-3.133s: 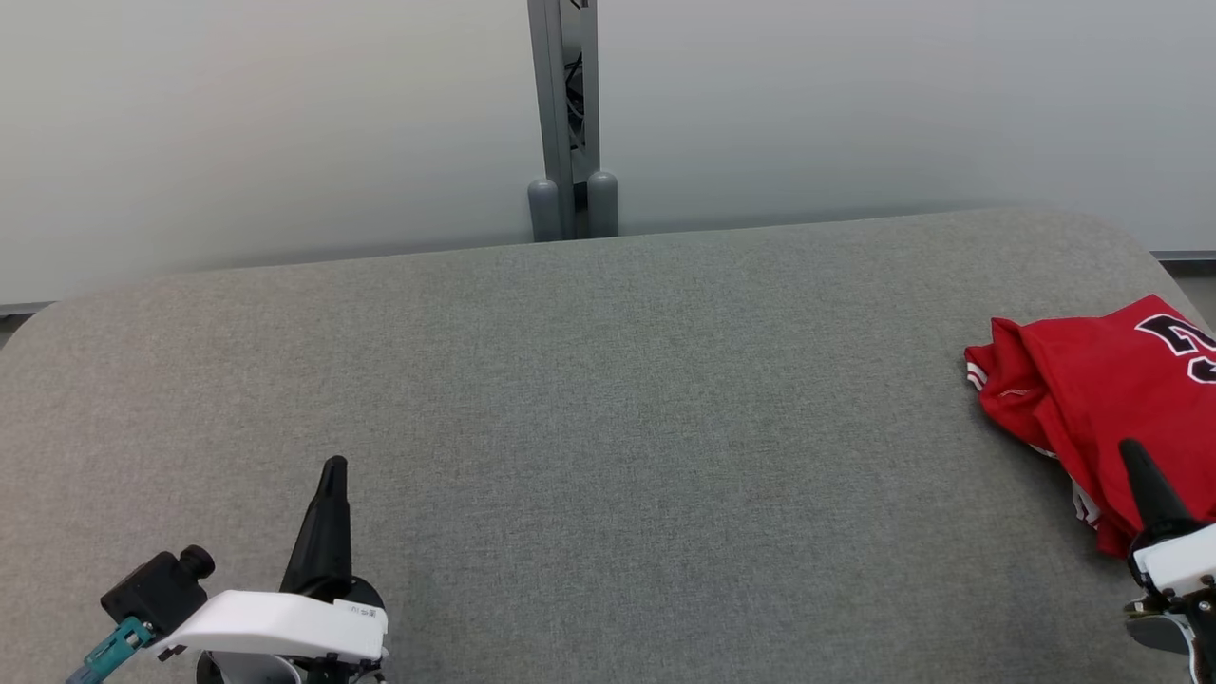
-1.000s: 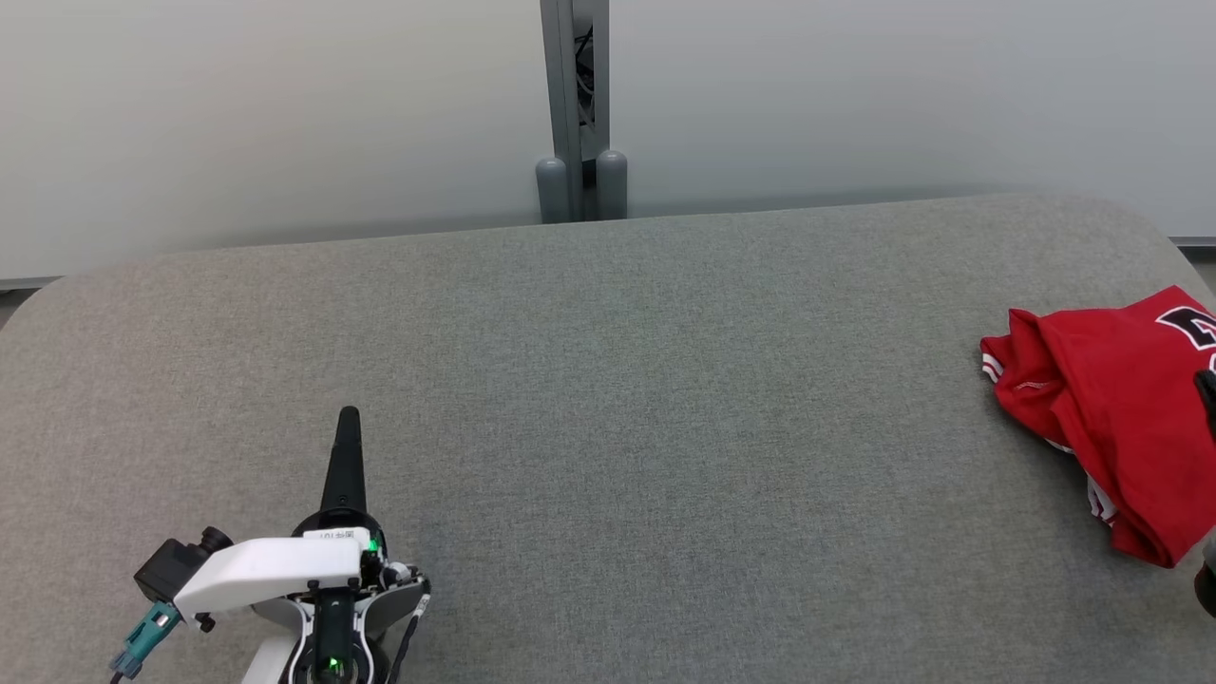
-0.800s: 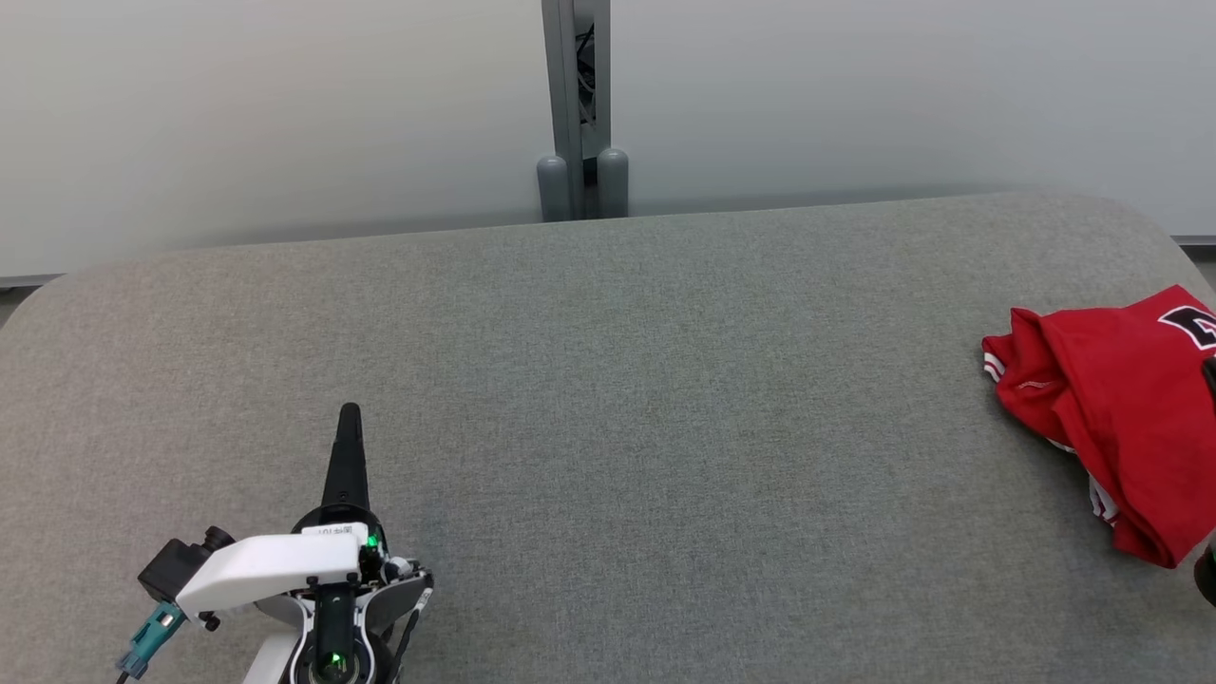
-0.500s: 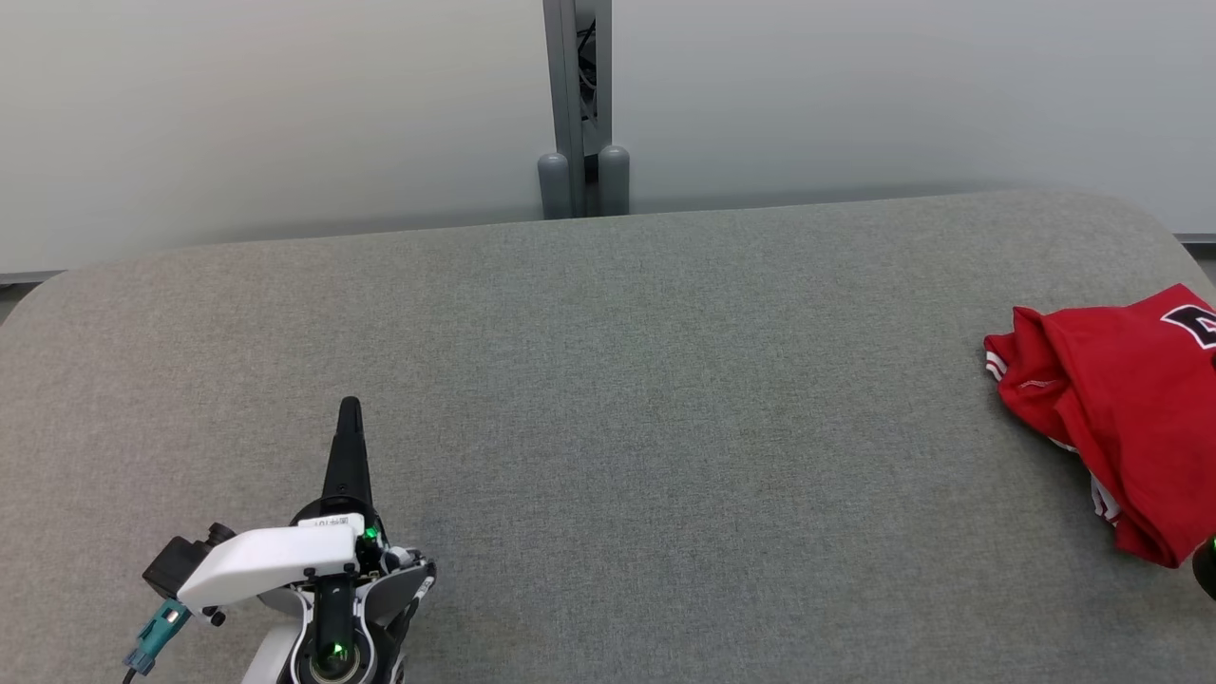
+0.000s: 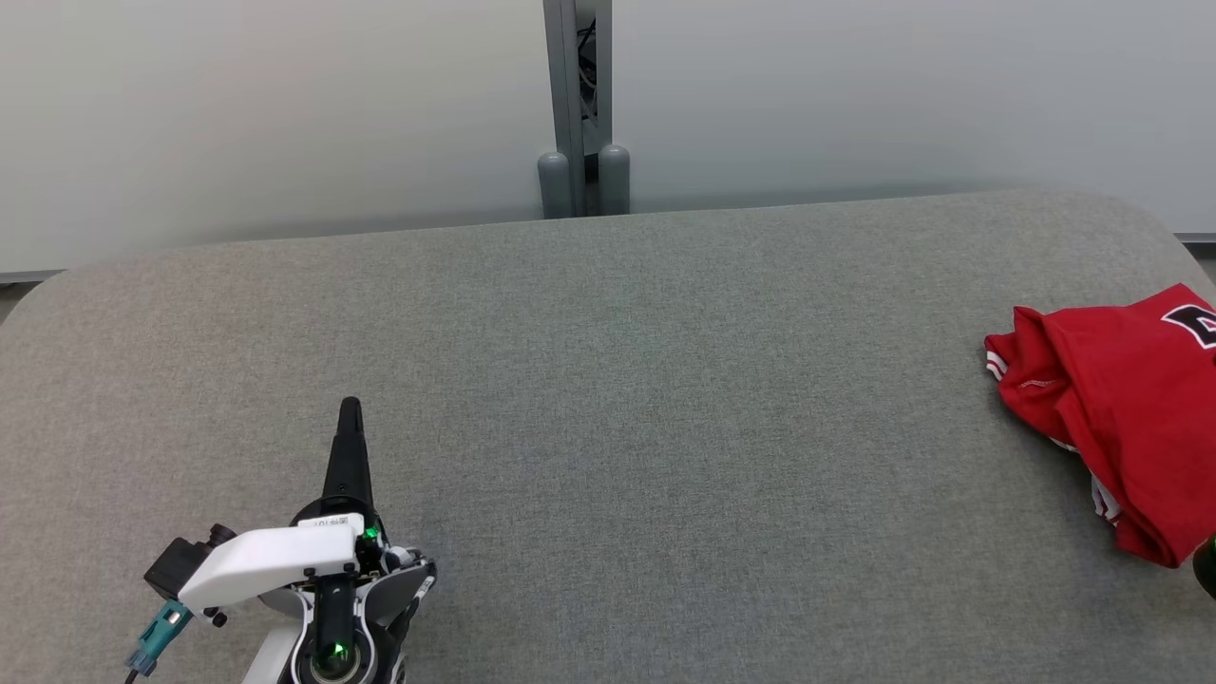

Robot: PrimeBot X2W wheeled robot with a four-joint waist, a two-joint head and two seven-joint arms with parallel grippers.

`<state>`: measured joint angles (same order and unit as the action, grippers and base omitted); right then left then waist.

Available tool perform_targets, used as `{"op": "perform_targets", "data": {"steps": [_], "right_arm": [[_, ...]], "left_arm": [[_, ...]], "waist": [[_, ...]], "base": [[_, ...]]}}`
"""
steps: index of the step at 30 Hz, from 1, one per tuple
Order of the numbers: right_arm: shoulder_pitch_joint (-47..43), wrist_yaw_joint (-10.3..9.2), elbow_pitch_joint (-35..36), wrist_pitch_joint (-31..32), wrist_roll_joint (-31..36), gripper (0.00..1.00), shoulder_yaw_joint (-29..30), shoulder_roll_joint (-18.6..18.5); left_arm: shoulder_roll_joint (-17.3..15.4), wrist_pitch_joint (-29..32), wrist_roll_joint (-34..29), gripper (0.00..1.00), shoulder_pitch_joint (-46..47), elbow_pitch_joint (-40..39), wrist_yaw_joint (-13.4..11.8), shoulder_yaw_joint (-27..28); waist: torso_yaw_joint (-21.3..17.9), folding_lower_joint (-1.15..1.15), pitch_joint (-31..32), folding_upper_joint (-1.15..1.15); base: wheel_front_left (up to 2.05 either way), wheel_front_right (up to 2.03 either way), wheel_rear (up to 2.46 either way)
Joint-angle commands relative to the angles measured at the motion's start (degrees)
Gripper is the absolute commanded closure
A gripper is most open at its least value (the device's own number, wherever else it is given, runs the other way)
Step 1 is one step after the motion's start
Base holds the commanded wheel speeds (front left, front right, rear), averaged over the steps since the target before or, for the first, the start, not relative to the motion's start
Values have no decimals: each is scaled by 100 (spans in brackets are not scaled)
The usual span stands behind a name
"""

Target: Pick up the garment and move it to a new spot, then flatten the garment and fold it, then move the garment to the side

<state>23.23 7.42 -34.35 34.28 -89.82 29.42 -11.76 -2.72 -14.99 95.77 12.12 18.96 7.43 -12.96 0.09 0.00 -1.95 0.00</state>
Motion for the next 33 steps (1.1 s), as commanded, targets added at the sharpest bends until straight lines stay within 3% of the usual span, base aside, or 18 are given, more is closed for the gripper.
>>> {"op": "perform_targets", "data": {"steps": [1,33], "right_arm": [[54,12,-20,21,-33,100,24,-48],[53,12,-20,19,-31,100,23,-48]], "left_arm": [[-14,-10,2,100,69,-2,29,3],[-14,-10,2,100,69,-3,28,4]], "waist": [[0,0,0,0],[0,0,0,0]], "base": [[0,0,0],[0,0,0]]}}
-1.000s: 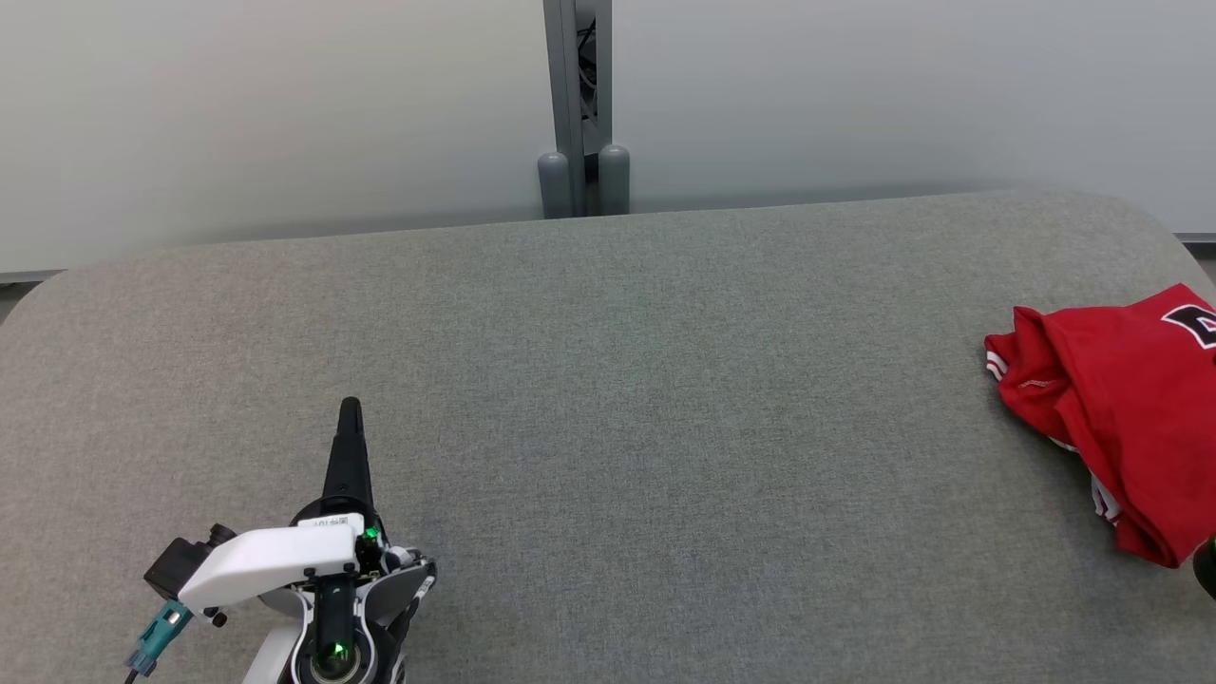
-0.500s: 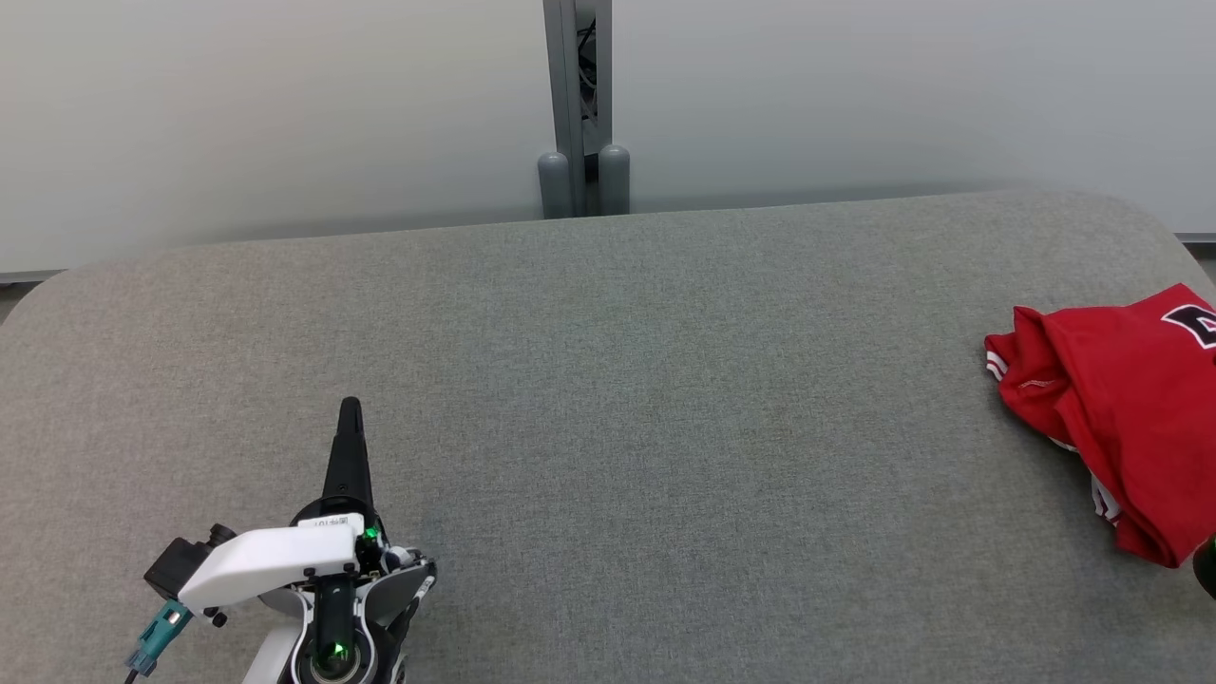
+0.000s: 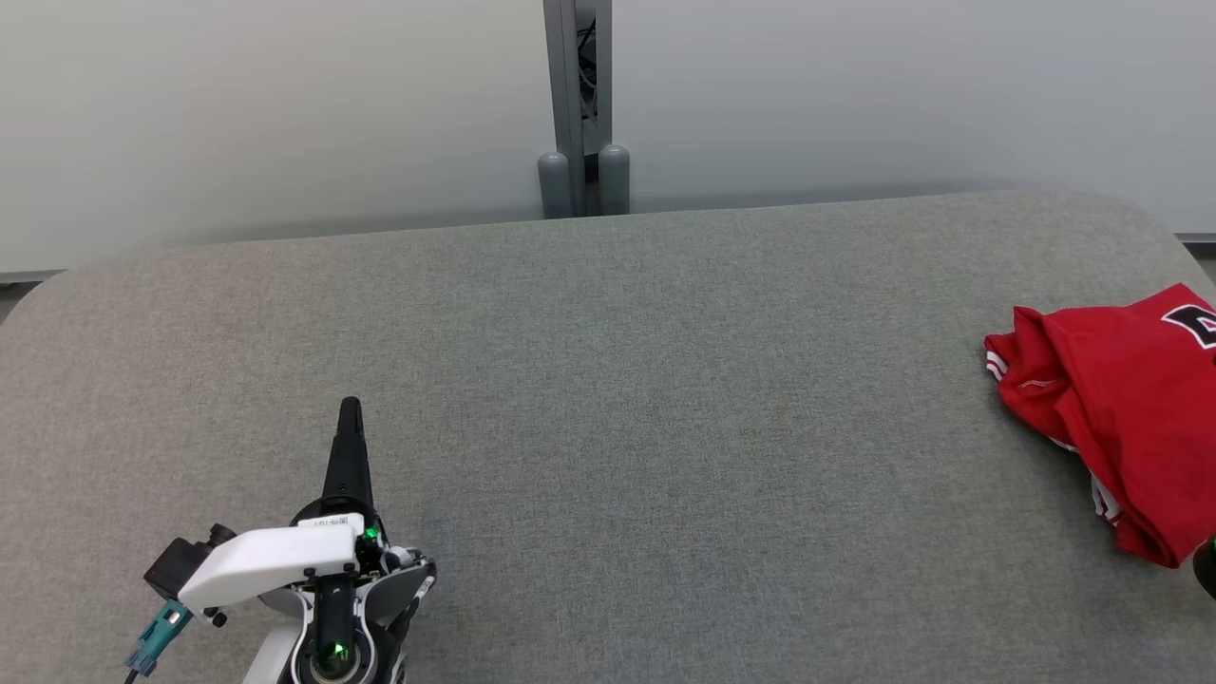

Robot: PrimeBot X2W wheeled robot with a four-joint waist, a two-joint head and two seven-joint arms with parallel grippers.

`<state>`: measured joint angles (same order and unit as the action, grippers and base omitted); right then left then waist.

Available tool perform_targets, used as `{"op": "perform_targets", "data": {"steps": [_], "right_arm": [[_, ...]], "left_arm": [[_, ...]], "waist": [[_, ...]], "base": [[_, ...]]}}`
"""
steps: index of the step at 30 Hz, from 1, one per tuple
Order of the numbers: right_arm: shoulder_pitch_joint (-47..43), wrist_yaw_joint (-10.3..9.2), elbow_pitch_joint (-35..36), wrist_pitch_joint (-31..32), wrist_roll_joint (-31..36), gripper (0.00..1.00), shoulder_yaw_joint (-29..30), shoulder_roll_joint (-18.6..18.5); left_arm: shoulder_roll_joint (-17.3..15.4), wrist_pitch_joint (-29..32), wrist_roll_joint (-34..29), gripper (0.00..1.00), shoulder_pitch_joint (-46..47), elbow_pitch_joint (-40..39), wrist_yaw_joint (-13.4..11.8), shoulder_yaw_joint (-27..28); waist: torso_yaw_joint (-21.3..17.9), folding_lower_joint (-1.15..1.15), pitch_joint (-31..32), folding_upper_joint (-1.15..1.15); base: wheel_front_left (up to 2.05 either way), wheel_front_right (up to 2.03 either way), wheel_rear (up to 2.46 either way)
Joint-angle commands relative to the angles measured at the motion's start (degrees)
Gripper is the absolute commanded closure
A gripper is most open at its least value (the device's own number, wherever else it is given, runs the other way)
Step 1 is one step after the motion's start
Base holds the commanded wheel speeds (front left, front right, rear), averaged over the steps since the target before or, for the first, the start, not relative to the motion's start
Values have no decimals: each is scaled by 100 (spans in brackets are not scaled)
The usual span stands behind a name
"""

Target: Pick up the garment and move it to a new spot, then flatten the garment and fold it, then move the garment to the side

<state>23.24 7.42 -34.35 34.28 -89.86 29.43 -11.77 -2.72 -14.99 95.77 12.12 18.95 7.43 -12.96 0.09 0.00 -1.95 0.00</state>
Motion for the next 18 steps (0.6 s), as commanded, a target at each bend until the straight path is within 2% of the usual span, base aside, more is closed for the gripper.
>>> {"op": "perform_targets", "data": {"steps": [1,18], "right_arm": [[52,12,-20,19,-27,100,21,-46],[52,12,-20,19,-27,100,22,-47]], "left_arm": [[-14,-10,2,100,69,-2,29,4],[-14,-10,2,100,69,-3,29,4]], "waist": [[0,0,0,0],[0,0,0,0]], "base": [[0,0,0],[0,0,0]]}}
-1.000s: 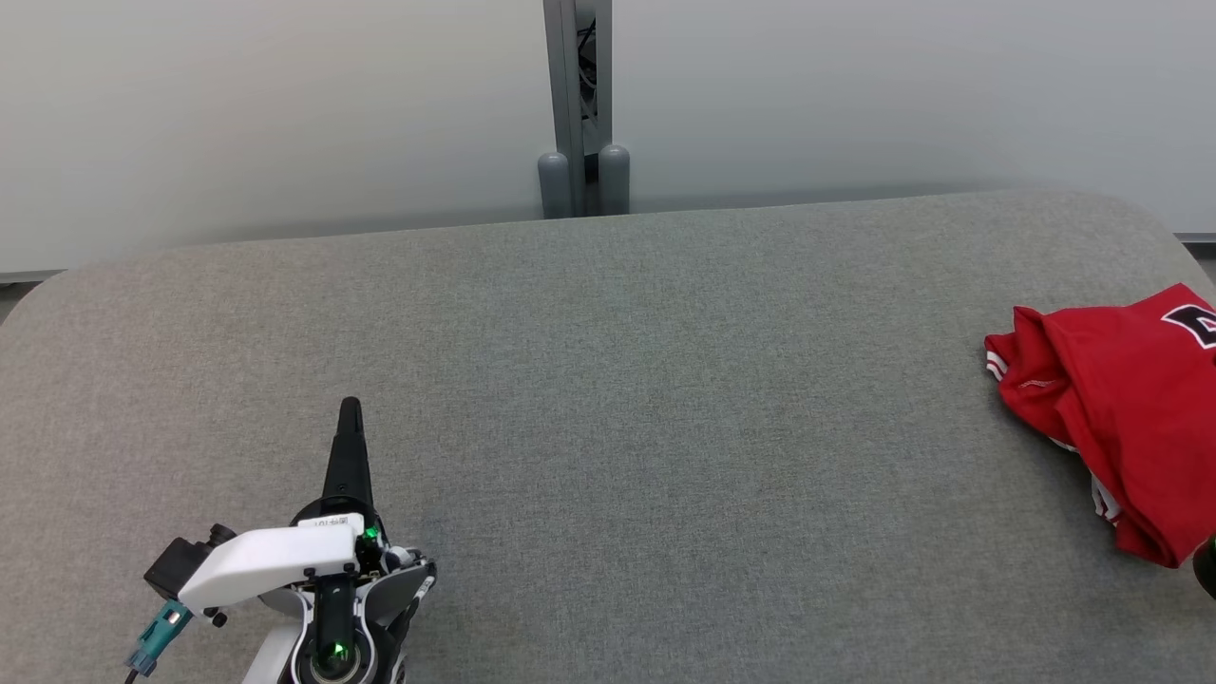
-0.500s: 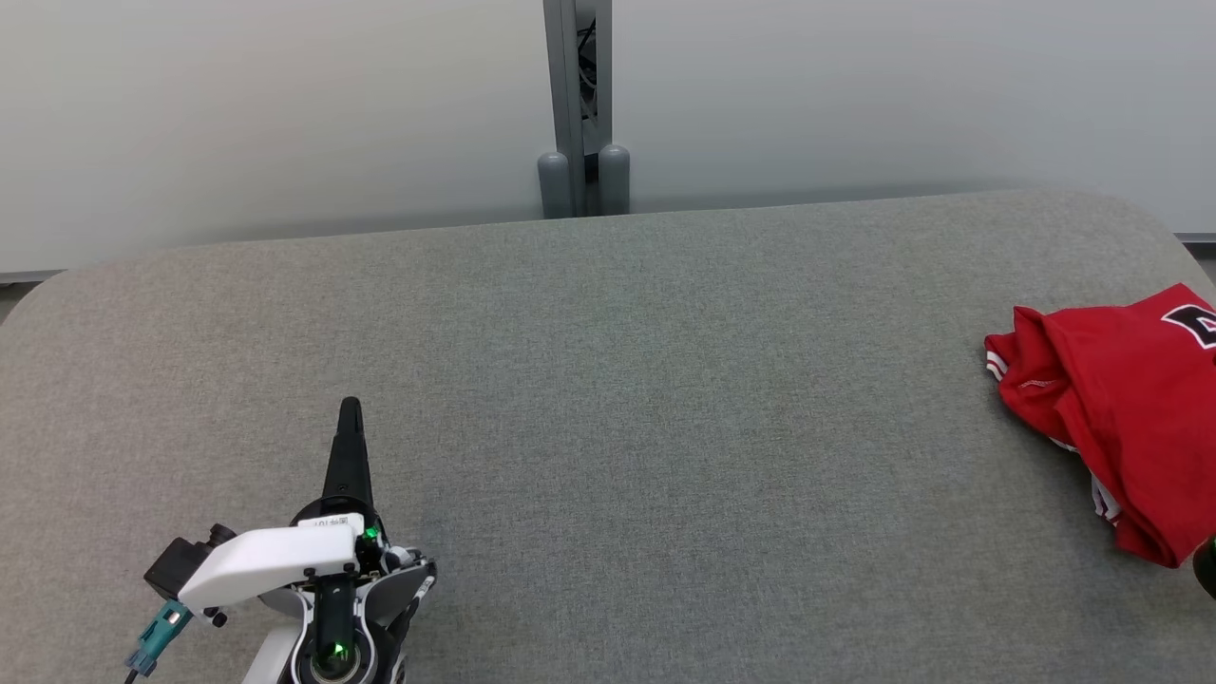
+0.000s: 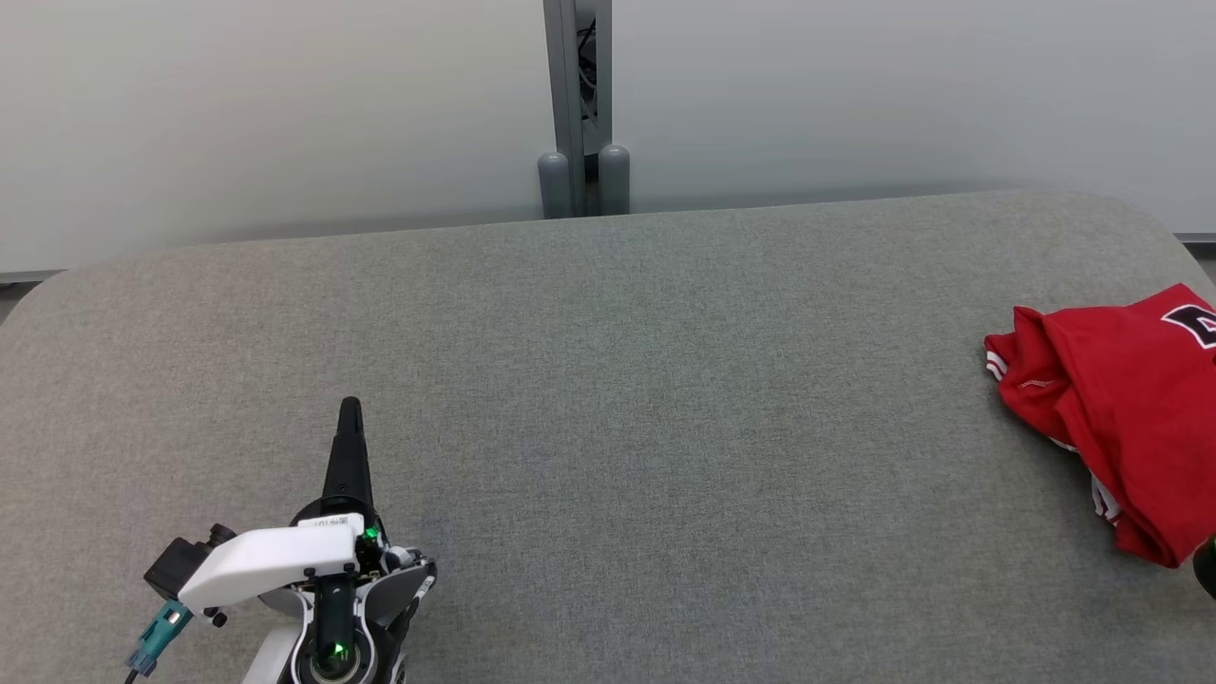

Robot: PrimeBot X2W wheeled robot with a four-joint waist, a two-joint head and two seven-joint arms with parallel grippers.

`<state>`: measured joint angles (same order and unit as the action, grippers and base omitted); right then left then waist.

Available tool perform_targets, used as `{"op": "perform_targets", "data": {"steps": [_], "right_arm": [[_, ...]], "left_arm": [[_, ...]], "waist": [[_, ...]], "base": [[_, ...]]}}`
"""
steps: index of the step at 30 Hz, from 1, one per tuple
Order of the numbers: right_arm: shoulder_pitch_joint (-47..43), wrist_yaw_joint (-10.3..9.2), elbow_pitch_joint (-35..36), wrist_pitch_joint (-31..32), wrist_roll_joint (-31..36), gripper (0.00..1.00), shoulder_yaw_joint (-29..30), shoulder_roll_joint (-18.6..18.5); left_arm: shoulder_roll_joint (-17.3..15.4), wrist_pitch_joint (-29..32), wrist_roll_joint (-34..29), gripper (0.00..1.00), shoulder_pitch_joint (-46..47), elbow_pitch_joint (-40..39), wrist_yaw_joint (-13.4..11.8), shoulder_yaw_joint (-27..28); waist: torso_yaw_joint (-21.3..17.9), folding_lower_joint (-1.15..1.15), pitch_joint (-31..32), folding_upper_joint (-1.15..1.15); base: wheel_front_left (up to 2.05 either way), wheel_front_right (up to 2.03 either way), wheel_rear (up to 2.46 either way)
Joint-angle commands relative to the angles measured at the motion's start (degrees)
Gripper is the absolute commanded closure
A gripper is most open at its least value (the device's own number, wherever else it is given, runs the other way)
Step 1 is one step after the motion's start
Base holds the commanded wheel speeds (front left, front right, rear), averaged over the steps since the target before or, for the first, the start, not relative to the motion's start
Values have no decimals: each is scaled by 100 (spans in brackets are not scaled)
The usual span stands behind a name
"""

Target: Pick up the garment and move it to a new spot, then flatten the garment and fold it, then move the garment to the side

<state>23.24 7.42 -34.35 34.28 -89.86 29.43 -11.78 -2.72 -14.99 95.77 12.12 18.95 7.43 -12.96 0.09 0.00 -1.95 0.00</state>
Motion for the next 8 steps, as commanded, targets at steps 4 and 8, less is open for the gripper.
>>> {"op": "perform_targets", "data": {"steps": [4,8], "right_arm": [[52,12,-20,19,-27,100,21,-45],[52,12,-20,19,-27,100,22,-45]], "left_arm": [[-14,-10,2,100,69,-3,29,4],[-14,-10,2,100,69,-3,29,4]], "waist": [[0,0,0,0],[0,0,0,0]], "base": [[0,0,0],[0,0,0]]}}
